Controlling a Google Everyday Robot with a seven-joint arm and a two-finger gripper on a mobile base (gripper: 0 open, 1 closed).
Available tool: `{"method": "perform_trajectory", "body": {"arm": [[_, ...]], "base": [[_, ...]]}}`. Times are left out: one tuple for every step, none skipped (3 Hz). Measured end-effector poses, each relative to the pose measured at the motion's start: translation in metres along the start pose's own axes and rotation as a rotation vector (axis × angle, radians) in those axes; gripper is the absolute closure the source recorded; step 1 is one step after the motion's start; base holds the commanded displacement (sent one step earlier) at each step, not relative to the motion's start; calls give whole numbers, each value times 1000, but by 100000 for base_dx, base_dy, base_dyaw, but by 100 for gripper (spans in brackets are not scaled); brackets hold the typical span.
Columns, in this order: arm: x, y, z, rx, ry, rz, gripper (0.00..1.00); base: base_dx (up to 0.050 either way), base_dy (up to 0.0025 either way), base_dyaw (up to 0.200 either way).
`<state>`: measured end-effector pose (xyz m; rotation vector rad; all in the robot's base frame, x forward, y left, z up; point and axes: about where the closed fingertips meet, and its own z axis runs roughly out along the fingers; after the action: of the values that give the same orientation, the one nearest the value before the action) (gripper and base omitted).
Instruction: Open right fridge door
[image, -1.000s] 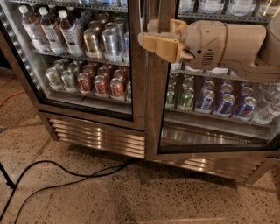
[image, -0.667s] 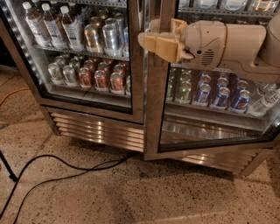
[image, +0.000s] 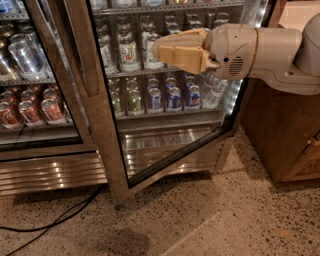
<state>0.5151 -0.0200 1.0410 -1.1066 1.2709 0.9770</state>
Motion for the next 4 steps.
{"method": "perform_trajectory", "body": {"arm": [[0,0,0,0,0,0,100],[0,0,0,0,0,0,100],[24,8,8,-2,20,77,100],[52,43,16,-30,-32,166,100]], "base": [[-12,19,-19209],[0,0,0],[0,0,0],[0,0,0]]}}
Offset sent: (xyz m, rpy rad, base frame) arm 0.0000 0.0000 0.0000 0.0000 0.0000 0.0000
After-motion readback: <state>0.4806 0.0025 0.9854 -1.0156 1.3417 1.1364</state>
